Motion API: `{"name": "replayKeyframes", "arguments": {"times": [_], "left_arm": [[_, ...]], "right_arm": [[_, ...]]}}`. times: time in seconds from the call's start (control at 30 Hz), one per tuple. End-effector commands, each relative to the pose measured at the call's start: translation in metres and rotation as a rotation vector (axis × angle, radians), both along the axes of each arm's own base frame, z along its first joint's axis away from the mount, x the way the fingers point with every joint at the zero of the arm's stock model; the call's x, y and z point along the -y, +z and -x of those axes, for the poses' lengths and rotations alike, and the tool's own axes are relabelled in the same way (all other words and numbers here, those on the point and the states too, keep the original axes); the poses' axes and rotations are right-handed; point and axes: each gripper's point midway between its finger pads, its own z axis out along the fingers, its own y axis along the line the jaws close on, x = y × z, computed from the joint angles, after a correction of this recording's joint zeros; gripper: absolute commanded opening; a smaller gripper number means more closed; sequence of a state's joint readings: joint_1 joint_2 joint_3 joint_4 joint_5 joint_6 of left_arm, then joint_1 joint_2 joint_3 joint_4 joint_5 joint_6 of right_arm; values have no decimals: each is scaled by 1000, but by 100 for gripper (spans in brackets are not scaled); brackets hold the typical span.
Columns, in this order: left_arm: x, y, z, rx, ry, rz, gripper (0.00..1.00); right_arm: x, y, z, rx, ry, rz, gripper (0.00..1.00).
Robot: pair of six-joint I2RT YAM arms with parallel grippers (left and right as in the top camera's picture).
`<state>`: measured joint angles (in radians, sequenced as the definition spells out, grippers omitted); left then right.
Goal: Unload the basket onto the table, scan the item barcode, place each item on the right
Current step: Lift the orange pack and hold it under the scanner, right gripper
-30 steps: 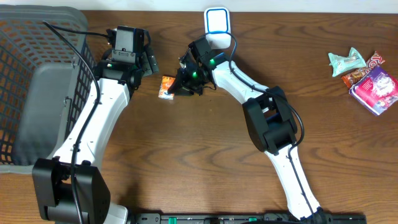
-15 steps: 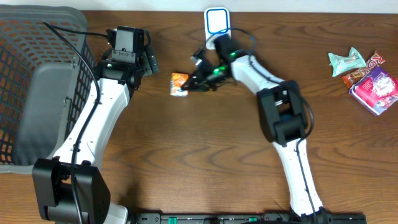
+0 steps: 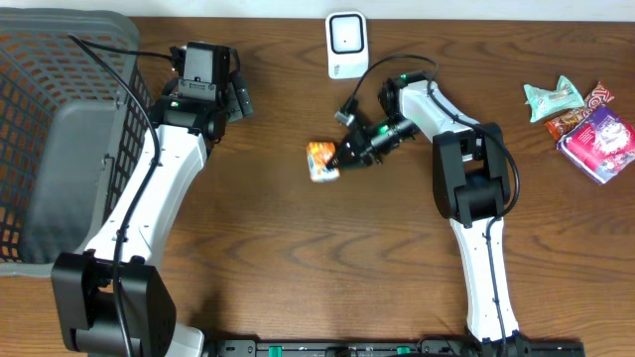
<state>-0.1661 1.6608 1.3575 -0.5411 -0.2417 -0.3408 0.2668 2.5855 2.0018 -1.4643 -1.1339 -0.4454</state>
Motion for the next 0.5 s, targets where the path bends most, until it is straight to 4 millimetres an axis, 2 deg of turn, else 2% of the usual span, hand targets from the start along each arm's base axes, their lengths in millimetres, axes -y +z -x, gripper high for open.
{"name": "replayKeyframes", "arguments": {"times": [0.0, 0.1, 0.47], "left_arm": [[-3, -1, 0, 0, 14, 0, 99], [-3, -1, 0, 0, 14, 0, 99], [-3, -1, 0, 0, 15, 0, 99]], "right_arm": [[20, -10, 26, 169, 226, -2, 1], [29, -8, 39, 166, 296, 1, 1], [30, -9, 40, 144, 294, 24, 1]]}}
